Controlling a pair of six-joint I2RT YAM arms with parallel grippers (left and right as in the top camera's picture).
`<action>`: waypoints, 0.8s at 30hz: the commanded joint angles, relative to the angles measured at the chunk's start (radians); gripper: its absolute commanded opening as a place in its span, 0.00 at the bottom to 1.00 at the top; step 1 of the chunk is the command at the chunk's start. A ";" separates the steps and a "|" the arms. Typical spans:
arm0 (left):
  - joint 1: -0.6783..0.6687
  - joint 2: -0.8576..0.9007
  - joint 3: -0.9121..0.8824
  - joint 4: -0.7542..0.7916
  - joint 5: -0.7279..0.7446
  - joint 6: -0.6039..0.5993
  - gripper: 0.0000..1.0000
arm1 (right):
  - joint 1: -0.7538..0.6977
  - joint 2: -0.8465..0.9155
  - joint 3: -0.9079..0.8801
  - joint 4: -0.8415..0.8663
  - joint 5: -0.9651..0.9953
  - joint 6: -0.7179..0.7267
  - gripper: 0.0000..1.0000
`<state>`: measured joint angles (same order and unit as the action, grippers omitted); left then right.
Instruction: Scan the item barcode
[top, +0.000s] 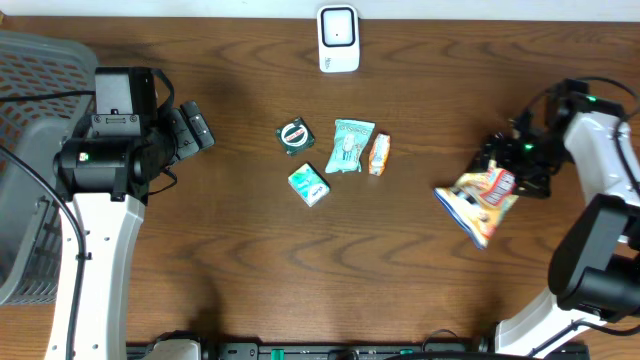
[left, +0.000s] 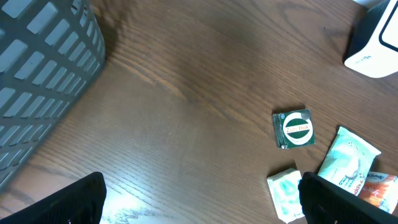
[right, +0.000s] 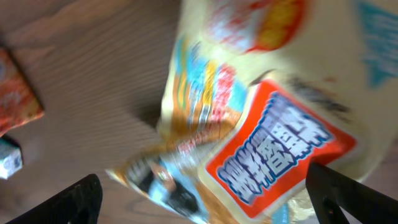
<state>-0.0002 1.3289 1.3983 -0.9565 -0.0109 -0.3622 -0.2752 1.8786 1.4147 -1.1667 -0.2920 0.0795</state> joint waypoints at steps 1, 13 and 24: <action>0.005 -0.001 0.000 0.000 -0.016 0.007 0.98 | -0.066 -0.010 -0.001 -0.003 0.012 -0.035 0.99; 0.005 -0.001 0.000 0.000 -0.016 0.006 0.98 | 0.009 -0.013 -0.026 0.003 0.068 -0.006 0.99; 0.005 -0.001 0.000 0.000 -0.016 0.006 0.98 | 0.306 -0.012 -0.070 -0.025 0.849 0.447 0.99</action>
<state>-0.0002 1.3289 1.3983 -0.9565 -0.0109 -0.3618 -0.0185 1.8786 1.3800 -1.1927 0.2741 0.3435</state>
